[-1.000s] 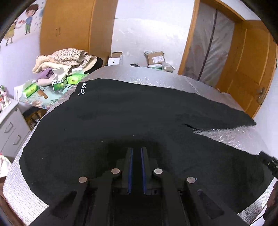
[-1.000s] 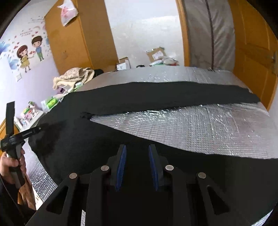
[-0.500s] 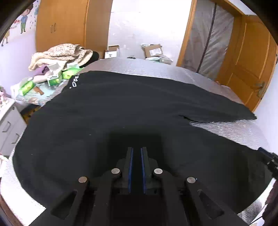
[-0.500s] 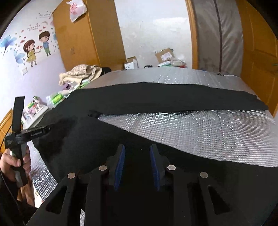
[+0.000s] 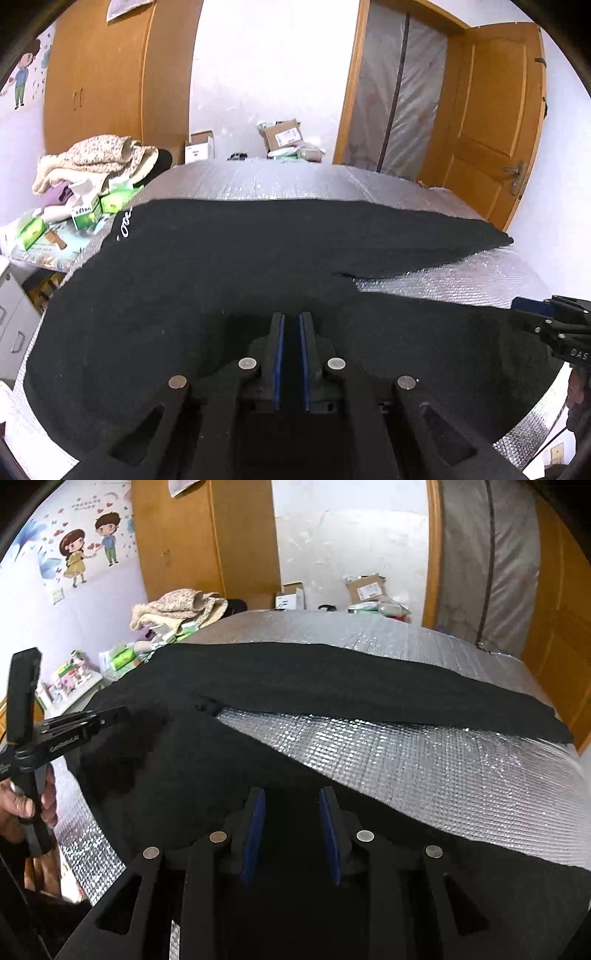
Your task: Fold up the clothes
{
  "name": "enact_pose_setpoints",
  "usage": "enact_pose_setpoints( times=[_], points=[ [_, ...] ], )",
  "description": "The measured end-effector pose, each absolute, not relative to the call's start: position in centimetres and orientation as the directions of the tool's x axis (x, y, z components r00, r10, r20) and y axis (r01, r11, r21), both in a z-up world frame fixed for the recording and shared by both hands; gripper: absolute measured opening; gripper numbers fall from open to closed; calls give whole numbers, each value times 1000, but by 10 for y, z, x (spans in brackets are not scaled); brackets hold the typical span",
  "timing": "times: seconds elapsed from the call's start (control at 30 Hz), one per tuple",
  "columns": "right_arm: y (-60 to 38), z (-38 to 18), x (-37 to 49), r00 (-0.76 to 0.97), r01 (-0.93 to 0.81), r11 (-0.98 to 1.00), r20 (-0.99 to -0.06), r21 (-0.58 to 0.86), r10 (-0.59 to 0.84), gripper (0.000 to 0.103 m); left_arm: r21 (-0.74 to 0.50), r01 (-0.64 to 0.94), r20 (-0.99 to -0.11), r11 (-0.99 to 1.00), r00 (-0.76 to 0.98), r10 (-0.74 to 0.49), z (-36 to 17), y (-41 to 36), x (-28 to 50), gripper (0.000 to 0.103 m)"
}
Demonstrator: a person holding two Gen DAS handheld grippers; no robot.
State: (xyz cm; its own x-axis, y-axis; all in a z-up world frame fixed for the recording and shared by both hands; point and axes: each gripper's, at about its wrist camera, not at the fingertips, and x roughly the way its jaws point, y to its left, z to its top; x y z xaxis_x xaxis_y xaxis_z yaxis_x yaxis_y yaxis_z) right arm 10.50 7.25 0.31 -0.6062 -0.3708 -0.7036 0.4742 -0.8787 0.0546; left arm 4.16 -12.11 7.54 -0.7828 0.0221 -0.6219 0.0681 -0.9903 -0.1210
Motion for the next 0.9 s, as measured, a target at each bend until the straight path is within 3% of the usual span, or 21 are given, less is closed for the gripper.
enact_pose_setpoints(
  times=[0.3, 0.9],
  points=[
    [69, 8, 103, -611, 466, -883, -700, 60, -370, 32, -79, 56, -584, -995, -812, 1, 92, -115, 42, 7],
    [65, 35, 80, -611, 551, -833, -657, 49, -443, 32, -43, 67, -593, -997, -805, -29, 125, -133, 11, 7]
  ],
)
